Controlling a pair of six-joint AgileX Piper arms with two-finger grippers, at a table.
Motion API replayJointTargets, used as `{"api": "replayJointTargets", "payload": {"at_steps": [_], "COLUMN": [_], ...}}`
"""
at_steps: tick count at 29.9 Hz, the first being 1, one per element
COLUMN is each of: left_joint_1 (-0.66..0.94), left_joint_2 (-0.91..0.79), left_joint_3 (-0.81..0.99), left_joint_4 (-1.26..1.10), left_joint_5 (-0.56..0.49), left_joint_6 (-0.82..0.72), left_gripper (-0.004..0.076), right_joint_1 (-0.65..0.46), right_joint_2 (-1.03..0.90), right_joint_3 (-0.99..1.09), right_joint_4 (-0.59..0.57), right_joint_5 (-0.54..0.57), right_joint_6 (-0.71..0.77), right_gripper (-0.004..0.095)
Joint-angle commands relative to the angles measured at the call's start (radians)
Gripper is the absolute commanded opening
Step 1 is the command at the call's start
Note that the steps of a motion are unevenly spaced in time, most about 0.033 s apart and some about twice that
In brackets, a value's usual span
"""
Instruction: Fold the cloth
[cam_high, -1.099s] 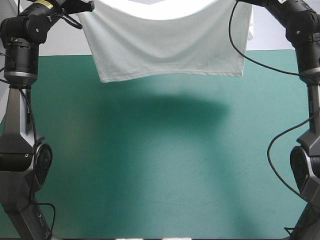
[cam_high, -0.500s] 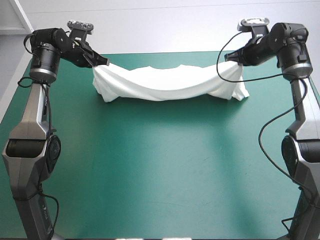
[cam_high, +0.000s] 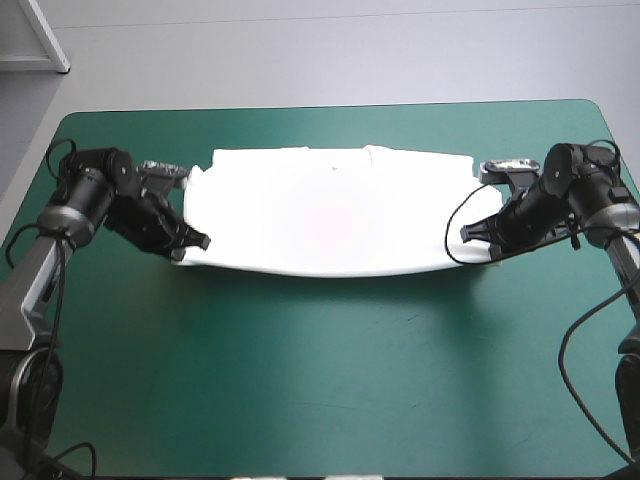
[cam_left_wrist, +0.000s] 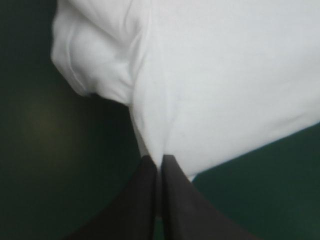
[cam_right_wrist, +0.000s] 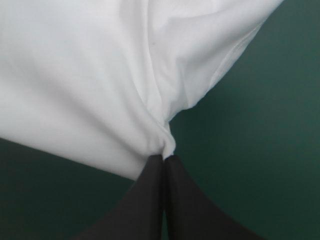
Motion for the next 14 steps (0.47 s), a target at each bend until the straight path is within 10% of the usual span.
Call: {"api": "replayJointTargets", "payload": {"at_steps": [1,14], "left_joint_1": [-0.005,-0.005], "left_joint_2": [-0.146,-0.294], "left_joint_3": [0.172,0.443], "left_joint_4": [0.032,0.047], "left_joint_5": [-0.045,-0.157], "left_joint_6": [-0.011,-0.033], "left_gripper": [0.0019,0.0023], "right_joint_1": [-0.004,-0.004], "right_joint_2": [-0.099,-0.176], "right_joint_3": [0.101,0.325], "right_joint_4": [-0.002,0.050], "right_joint_5": [-0.012,-0.014], "right_joint_6": [-0.016,-0.061], "right_gripper": [-0.0017,-0.0001]}}
